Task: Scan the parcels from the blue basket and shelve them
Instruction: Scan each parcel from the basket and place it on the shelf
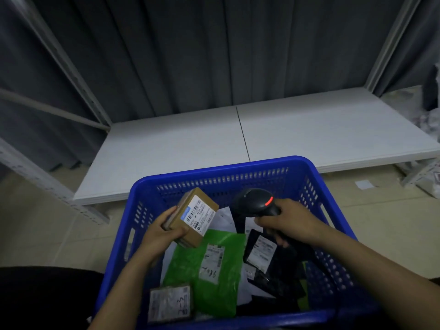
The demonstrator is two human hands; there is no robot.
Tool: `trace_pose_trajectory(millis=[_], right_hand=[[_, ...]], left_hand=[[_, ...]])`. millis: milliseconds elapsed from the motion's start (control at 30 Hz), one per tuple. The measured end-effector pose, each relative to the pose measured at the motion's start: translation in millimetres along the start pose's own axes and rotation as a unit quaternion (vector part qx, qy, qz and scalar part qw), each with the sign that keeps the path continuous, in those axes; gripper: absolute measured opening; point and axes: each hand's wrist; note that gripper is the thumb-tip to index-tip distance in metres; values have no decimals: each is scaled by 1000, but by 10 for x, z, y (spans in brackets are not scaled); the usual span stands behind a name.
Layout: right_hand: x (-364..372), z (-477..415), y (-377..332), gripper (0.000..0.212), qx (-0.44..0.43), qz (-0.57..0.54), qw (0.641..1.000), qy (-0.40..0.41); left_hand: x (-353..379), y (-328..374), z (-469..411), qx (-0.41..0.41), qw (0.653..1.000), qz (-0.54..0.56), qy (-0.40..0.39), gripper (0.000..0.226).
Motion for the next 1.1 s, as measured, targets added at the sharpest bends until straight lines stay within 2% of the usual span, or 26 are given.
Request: trace_pose_trajectory(millis=[267, 467, 767, 933, 1000, 1100], right_hand=[[21, 17, -86, 22, -16, 38, 998, -47], [20, -23, -83, 22, -21, 42, 998, -46], [5, 4, -146, 17, -42, 43, 998, -35], [30, -20, -255, 15, -53, -3, 998, 36], [43, -42, -290, 11, -56, -34, 994, 90], [50, -41, -325, 16, -61, -107, 984, 128]], left_hand=[[-24, 19, -12, 1, 1000, -6, -7, 66], [29, 45, 6, 12, 1000, -7, -24, 69], [24, 194, 85, 31, 999, -4, -10, 61], [20, 350, 174, 53, 998, 45, 8, 46], [31, 462, 215, 61, 996, 60, -5, 41], [59, 692, 297, 68, 994, 86, -28, 33]])
Point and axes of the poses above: each hand's wrist, its own z-axis away from the middle knuckle, its own x-axis out of the palm, y = z × x, and after that the axes turned 1 degree about z, right-handed
